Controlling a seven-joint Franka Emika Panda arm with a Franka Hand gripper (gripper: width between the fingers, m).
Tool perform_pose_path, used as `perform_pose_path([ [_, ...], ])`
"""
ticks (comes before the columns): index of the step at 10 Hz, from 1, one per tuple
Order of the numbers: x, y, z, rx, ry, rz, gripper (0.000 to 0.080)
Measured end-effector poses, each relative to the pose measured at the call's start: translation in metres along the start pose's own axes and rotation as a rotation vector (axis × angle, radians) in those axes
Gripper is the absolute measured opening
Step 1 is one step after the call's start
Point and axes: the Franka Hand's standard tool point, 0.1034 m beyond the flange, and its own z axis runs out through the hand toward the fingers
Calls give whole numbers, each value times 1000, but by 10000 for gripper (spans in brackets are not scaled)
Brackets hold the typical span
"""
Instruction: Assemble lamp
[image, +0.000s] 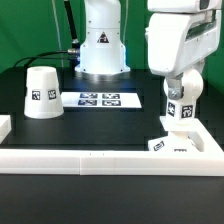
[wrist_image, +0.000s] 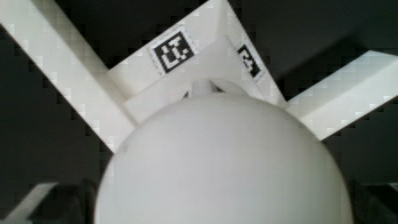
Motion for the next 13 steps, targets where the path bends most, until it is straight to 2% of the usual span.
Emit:
perform_pose_path([
  [2, -2, 2, 0, 0, -1, -73, 699],
  [3, -2, 2, 0, 0, -1, -72, 581],
  [6, -3, 2, 1, 1, 0, -31, 576],
  [13, -3, 2, 1, 2, -1, 620, 579],
])
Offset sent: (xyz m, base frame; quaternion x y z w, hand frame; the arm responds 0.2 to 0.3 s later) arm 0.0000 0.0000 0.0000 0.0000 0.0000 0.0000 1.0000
